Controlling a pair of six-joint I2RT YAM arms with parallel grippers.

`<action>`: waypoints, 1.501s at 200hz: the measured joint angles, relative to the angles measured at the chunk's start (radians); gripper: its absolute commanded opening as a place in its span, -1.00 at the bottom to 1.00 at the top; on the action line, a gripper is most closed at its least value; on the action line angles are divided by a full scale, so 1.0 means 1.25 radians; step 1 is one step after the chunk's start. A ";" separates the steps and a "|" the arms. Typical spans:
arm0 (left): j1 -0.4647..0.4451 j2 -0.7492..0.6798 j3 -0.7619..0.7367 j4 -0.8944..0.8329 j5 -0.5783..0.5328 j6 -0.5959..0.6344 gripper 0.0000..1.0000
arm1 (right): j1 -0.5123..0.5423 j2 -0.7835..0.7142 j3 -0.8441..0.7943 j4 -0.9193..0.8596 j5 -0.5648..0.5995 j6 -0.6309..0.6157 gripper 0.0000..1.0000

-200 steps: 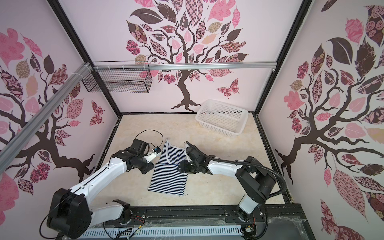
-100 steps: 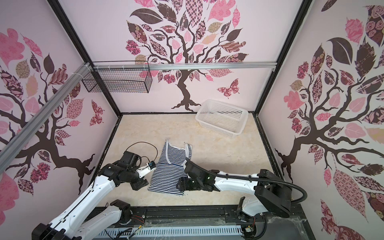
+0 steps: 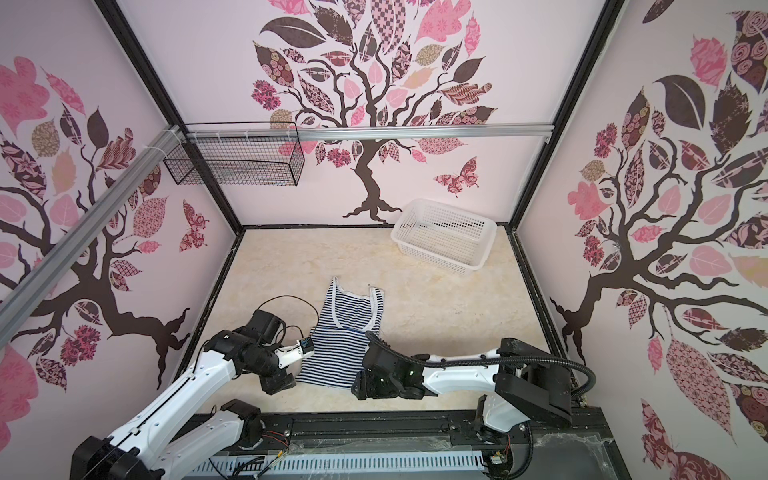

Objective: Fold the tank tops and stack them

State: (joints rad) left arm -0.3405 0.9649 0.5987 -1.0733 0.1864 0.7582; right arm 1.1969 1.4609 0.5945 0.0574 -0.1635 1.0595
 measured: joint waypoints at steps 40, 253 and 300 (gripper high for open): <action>0.000 0.029 -0.009 0.025 0.033 0.011 0.31 | 0.000 0.017 0.000 0.024 0.009 0.015 0.24; 0.000 0.235 0.034 0.092 0.079 0.037 -0.81 | 0.000 0.055 0.004 0.056 0.010 0.030 -0.66; 0.000 0.244 0.041 0.074 0.097 0.044 -1.00 | 0.000 0.047 0.007 0.034 0.012 0.018 -0.99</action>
State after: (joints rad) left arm -0.3405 1.2697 0.6502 -0.9802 0.3073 0.8131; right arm 1.1969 1.5200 0.6033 0.1001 -0.1482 1.0821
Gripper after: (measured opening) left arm 0.049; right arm 0.086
